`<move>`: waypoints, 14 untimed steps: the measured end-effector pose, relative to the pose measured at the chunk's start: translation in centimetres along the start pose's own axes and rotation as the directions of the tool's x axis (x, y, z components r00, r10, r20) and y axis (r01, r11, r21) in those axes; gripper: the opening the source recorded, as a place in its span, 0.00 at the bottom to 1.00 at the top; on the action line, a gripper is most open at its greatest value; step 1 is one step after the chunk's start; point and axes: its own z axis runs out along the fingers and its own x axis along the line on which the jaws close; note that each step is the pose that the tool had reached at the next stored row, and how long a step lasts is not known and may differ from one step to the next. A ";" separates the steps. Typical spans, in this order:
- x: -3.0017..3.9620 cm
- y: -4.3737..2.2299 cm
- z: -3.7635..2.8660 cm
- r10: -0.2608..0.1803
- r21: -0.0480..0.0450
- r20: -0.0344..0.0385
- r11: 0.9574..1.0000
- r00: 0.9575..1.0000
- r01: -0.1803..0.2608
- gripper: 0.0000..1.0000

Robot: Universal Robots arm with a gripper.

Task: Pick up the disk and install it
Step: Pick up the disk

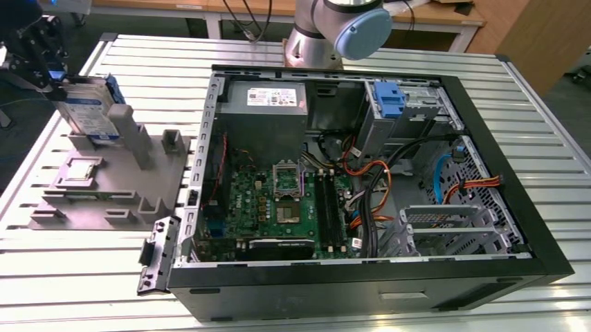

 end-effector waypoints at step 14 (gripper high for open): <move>-0.01 0.01 -0.89 0.000 0.000 -0.003 1.000 1.000 0.000 0.37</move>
